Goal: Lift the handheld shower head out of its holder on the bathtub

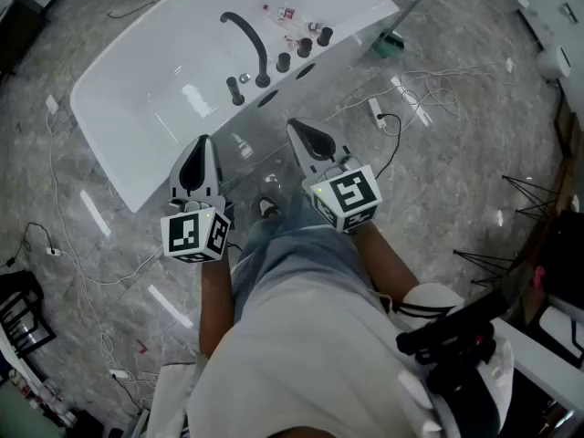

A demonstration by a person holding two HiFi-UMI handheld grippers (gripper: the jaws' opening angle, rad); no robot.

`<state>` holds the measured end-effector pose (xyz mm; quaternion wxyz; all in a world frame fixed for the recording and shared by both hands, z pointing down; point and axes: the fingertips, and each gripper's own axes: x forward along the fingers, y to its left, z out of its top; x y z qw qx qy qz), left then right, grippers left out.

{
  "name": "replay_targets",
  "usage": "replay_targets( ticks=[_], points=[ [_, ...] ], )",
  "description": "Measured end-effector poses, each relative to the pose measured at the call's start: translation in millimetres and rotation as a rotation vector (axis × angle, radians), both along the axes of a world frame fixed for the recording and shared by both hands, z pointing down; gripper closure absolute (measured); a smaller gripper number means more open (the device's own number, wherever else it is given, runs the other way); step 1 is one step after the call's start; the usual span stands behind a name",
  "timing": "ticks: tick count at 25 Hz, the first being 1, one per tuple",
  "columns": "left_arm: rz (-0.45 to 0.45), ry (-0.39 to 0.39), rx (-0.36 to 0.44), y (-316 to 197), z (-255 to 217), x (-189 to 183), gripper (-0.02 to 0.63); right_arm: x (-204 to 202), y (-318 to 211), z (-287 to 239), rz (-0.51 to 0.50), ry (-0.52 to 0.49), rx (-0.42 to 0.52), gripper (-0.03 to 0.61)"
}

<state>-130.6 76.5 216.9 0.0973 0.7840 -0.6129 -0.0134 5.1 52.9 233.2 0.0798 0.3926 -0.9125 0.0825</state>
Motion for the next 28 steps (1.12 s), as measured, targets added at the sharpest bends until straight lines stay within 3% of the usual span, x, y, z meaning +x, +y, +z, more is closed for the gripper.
replay_targets(
  ticks=[19,23,28],
  points=[
    [-0.027,0.006,-0.001,-7.6,13.1,-12.7,0.595,-19.4,-10.2,21.3,-0.01,-0.004,-0.019,0.56],
    [-0.039,-0.038,0.012,-59.3,47.1,-17.1,0.595,-40.0,-66.9,75.4,-0.028,-0.011,-0.04,0.56],
    [-0.056,-0.042,0.026,-180.0,132.1,-44.3,0.595,-91.5,-202.3,185.0,-0.018,-0.014,-0.034,0.536]
  ],
)
